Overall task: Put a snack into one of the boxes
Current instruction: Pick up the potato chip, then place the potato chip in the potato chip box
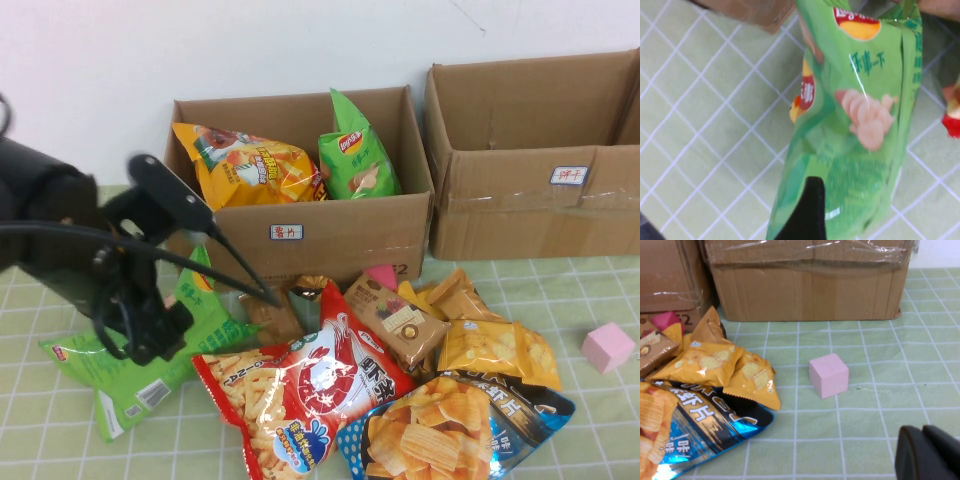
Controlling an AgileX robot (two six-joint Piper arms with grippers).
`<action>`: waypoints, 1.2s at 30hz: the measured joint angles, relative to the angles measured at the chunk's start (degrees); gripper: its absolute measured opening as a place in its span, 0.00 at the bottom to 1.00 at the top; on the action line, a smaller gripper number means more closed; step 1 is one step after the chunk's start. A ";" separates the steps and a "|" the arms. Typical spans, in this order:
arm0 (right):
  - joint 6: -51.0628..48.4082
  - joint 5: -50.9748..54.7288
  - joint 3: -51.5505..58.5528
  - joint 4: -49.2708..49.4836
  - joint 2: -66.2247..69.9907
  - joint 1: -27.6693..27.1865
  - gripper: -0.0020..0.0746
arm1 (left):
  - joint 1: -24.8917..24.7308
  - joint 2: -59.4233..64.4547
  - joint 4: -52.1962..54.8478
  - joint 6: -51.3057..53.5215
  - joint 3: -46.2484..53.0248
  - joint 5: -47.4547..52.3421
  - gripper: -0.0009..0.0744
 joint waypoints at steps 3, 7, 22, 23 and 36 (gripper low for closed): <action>0.00 0.00 0.00 0.00 0.00 0.00 0.02 | 0.00 4.38 0.12 0.56 0.00 -2.51 0.92; 0.00 0.00 0.00 0.00 0.00 0.00 0.02 | 0.00 10.44 1.52 0.24 0.00 -6.70 0.92; 0.00 0.00 0.00 0.00 0.00 0.00 0.02 | 0.00 22.25 7.44 -5.37 -6.91 -4.48 0.41; 0.00 0.00 0.00 0.00 0.00 0.00 0.02 | 0.00 22.25 7.53 -5.46 -7.69 -3.09 0.41; 0.00 0.00 0.00 0.00 0.00 0.00 0.02 | 0.00 1.53 2.99 -5.59 -11.97 6.43 0.41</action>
